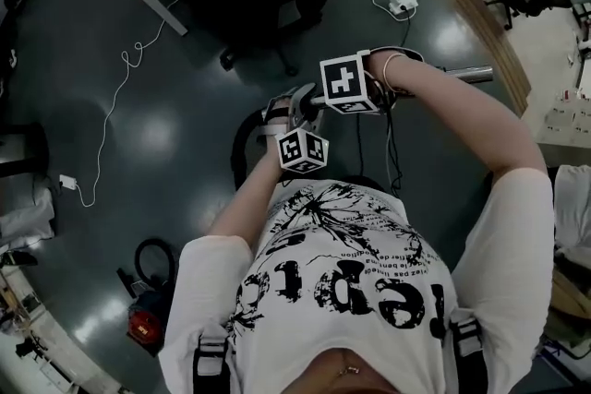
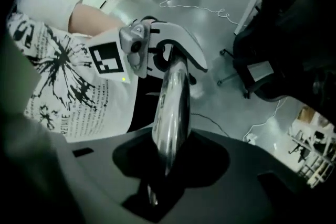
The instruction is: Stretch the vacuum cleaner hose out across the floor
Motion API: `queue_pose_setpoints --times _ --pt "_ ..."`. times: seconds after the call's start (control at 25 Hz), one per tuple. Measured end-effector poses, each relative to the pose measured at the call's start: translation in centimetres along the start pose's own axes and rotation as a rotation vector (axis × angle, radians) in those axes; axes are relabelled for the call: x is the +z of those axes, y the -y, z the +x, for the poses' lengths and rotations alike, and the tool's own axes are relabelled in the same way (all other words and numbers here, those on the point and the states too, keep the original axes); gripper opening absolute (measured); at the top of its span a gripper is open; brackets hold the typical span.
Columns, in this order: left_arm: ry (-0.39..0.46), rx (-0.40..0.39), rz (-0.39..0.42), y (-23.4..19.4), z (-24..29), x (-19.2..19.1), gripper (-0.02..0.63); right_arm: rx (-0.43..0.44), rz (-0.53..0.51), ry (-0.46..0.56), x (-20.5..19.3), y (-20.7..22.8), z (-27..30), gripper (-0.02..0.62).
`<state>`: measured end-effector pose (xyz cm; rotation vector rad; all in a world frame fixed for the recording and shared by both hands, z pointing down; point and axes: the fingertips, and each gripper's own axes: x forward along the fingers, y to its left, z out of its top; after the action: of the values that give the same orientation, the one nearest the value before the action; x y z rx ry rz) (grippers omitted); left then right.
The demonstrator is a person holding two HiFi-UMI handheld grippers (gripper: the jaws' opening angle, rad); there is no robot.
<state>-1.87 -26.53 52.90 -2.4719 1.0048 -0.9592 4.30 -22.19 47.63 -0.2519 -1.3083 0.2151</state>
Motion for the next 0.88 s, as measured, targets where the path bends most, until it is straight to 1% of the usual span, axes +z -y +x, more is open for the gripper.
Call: queue_pose_setpoints --times 0.16,0.24,0.32,0.36,0.4,0.6,0.72,0.8,0.84,0.88 --pt "0.012 0.142 0.170 -1.6 2.8 3.9 0.135 0.218 0.121 0.096 -2.7 0.7 -0.1 0.126" --pt "0.000 0.176 0.224 -1.7 4.3 5.5 0.135 0.315 0.157 0.138 -4.3 0.7 -0.3 0.129" --pt "-0.015 0.156 0.239 -1.0 6.1 6.9 0.128 0.369 0.167 0.150 -6.4 1.2 -0.1 0.129" --pt "-0.028 0.131 0.237 -0.5 7.2 7.6 0.101 0.381 0.162 0.148 -7.7 1.7 0.0 0.129" --pt "-0.046 0.105 0.229 0.1 8.4 8.2 0.096 0.382 0.150 0.143 -8.9 2.2 0.2 0.129" --pt "-0.188 -0.011 0.137 3.8 14.6 12.0 0.064 0.311 0.039 0.121 -16.9 5.0 1.8 0.130" --pt "-0.272 -0.081 0.097 5.5 17.3 15.0 0.054 0.246 -0.031 0.144 -21.6 6.4 2.4 0.130" --pt "-0.313 -0.131 0.083 6.6 18.8 16.3 0.049 0.166 -0.072 0.176 -23.9 7.4 2.5 0.132" --pt "-0.329 -0.156 0.076 7.3 19.7 16.7 0.046 0.103 -0.102 0.191 -24.8 8.1 2.5 0.139" --pt "-0.343 -0.182 0.067 8.0 20.7 17.1 0.044 0.023 -0.148 0.206 -25.8 8.7 2.5 0.146"
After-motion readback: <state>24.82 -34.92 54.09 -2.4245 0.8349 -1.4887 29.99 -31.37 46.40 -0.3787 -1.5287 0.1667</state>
